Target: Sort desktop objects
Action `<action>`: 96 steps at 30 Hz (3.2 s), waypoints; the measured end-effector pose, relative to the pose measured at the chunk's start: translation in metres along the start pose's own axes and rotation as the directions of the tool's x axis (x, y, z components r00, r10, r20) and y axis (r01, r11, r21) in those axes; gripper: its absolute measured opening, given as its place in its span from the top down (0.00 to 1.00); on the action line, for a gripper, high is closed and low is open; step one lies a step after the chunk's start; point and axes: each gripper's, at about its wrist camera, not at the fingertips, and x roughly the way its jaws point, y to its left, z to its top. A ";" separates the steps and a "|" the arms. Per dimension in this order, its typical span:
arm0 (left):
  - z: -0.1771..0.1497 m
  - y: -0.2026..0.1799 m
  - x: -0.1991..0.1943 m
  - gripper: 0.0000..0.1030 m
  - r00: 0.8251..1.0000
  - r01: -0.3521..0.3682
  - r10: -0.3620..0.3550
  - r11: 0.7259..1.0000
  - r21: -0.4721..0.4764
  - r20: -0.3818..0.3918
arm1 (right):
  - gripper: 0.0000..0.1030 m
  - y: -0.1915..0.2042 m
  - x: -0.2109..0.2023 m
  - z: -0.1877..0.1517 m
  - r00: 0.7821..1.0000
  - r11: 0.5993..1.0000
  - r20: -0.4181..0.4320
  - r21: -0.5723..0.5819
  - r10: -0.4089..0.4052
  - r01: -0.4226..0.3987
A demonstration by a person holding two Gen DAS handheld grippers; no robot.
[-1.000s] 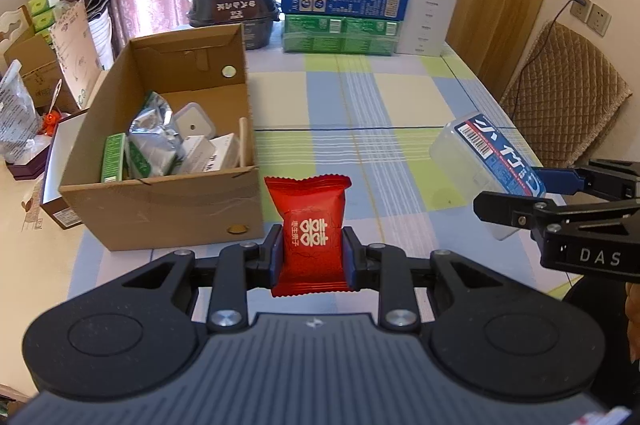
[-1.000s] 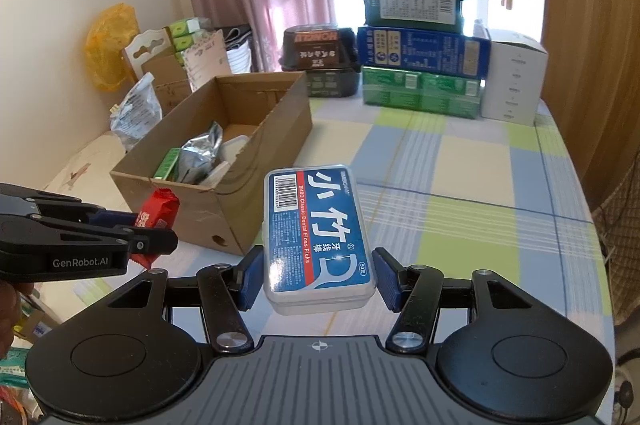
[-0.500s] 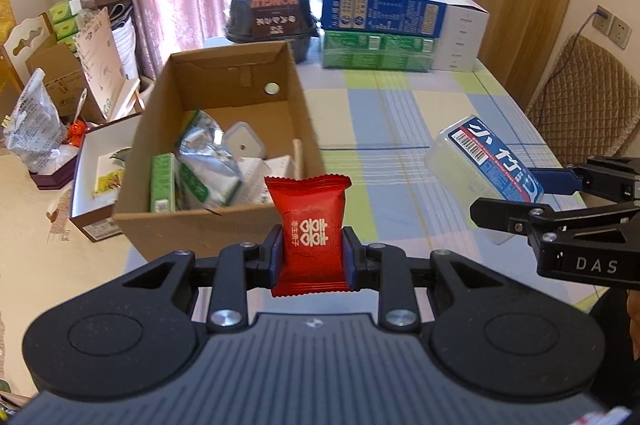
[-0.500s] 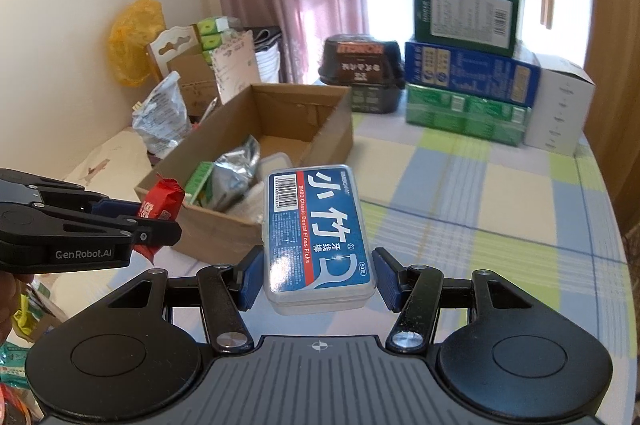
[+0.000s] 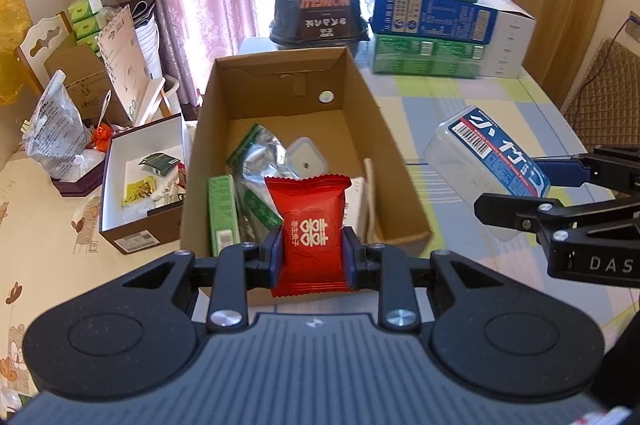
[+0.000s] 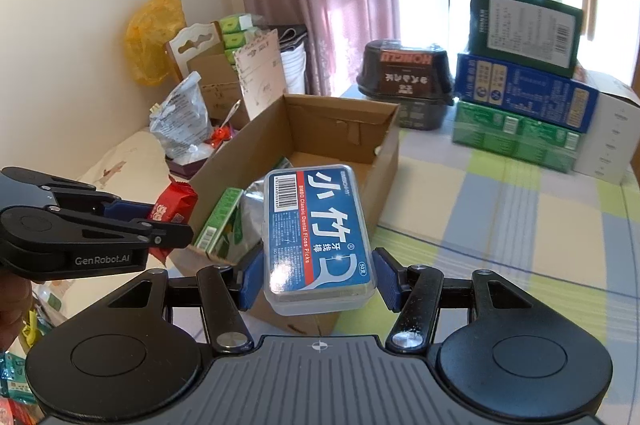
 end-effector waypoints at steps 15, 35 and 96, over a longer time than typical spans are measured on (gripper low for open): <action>0.022 0.023 0.040 0.76 1.000 -0.012 0.012 0.999 0.032 -0.026 | 0.47 0.000 0.045 0.013 1.000 1.000 -0.026 0.001 0.006 -0.006; 0.040 0.032 0.069 0.76 0.999 -0.012 0.014 0.998 0.059 -0.043 | 0.47 -0.008 0.074 0.035 1.000 1.000 -0.021 0.008 0.001 -0.001; -0.078 0.020 -0.087 0.02 0.991 -0.098 0.116 0.965 -0.243 0.063 | 0.02 0.025 -0.072 -0.066 0.999 0.995 -0.016 0.090 -0.031 0.032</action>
